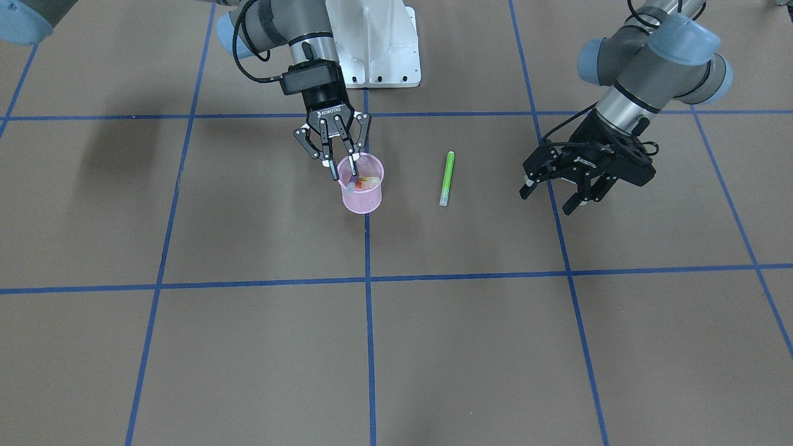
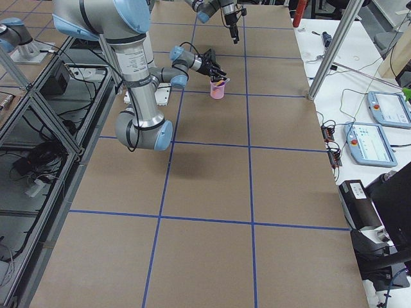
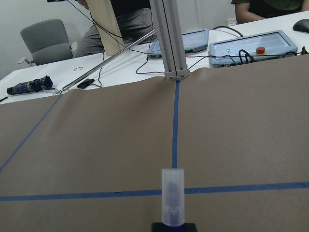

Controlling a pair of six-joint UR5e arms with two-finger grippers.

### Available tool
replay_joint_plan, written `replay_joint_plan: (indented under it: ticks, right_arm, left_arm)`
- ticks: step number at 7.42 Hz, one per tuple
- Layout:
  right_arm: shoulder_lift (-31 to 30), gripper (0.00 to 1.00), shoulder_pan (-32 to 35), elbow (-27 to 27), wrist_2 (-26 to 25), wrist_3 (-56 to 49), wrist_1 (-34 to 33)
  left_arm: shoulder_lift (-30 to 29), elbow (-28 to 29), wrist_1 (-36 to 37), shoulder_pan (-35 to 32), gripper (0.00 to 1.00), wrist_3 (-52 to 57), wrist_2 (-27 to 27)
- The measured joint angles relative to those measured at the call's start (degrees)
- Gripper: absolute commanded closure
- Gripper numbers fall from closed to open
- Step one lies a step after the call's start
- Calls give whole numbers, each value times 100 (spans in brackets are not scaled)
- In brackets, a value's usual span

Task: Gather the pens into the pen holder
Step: 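Raise the right gripper away while the left gripper moves to the green marker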

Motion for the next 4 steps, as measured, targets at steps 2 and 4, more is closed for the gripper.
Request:
replay_joint_plan:
  ticks: [2,4]
  right_arm:
    - [-33,0,44,96,86,-164,129]
    - [-180,0,344,325,514,-471,233]
  left_arm:
    - [-131,-102,454,86,1,-8,4]
    - [-639,-236,1517,400,1,7,85]
